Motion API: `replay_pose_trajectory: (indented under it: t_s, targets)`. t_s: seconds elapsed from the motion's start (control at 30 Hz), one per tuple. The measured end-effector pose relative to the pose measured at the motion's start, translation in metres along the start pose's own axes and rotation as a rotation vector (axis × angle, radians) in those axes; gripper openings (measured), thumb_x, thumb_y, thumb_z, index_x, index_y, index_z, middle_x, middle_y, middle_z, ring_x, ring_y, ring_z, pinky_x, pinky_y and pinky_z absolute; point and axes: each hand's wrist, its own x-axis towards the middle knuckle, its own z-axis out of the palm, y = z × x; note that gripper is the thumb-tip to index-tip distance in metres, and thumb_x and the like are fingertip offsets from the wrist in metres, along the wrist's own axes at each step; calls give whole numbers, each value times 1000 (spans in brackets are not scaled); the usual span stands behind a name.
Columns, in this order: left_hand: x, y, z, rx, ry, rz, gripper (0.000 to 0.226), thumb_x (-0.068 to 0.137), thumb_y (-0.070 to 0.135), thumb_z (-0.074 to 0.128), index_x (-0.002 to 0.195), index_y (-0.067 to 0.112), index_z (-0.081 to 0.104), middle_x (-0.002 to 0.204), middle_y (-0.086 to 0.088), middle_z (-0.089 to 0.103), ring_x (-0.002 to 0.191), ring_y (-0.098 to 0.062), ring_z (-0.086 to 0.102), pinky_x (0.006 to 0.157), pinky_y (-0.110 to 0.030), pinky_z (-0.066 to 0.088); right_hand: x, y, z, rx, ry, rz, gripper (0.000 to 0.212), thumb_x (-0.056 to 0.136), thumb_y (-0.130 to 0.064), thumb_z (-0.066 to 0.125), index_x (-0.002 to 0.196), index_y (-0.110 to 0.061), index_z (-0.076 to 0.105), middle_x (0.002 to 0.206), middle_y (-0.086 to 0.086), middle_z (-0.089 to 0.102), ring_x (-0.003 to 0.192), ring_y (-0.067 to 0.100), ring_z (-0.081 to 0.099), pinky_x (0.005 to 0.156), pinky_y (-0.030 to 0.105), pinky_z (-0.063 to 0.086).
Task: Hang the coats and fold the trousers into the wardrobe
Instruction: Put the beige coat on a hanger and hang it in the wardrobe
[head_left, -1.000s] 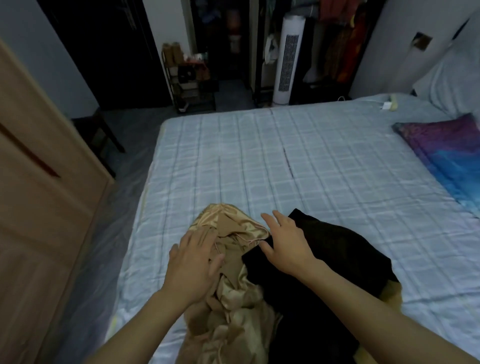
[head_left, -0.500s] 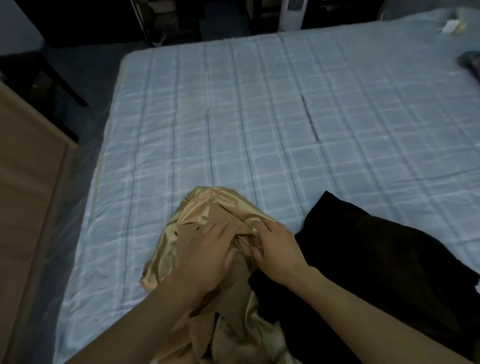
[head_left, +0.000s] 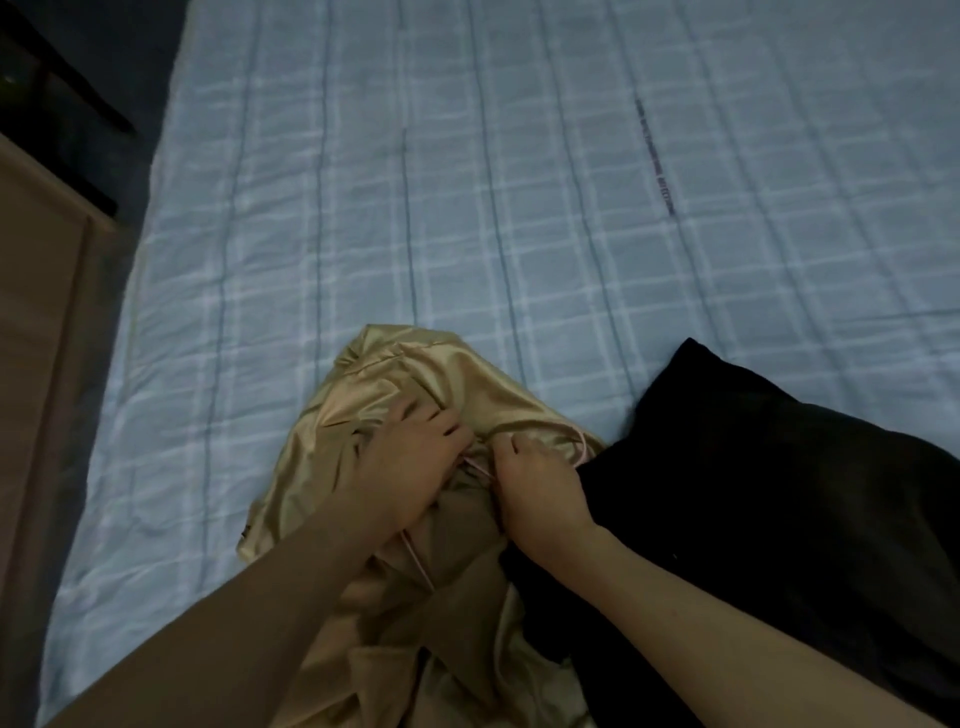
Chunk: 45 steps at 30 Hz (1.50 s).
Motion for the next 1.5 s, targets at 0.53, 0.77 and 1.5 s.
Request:
replay_pose_trajectory:
  t_s: [0.53, 0.77, 1.5]
  targets:
    - [-62, 21, -206, 6, 456, 51, 27, 89, 14, 49, 111, 8, 63, 93, -9, 60, 80, -28, 55, 67, -39, 41, -63, -37, -179, -45, 597, -431, 27, 74, -10, 60, 100, -11, 65, 83, 6, 53, 69, 26, 50, 64, 35, 27]
    - [-116, 64, -348, 74, 656, 11, 24, 94, 14, 48, 107, 5, 65, 88, -12, 57, 73, -31, 52, 61, -45, 43, -130, -79, -306, -106, 857, -579, 20, 83, -11, 56, 100, -11, 66, 82, 8, 54, 71, 28, 51, 64, 37, 37]
    - [-325, 266, -543, 265, 953, -126, 23, 99, 19, 49, 110, 7, 66, 96, -10, 58, 85, -27, 53, 70, -47, 48, -430, -114, -433, -34, 1204, -864, 34, 88, -13, 63, 121, -7, 65, 120, 13, 61, 119, 30, 53, 106, 40, 41]
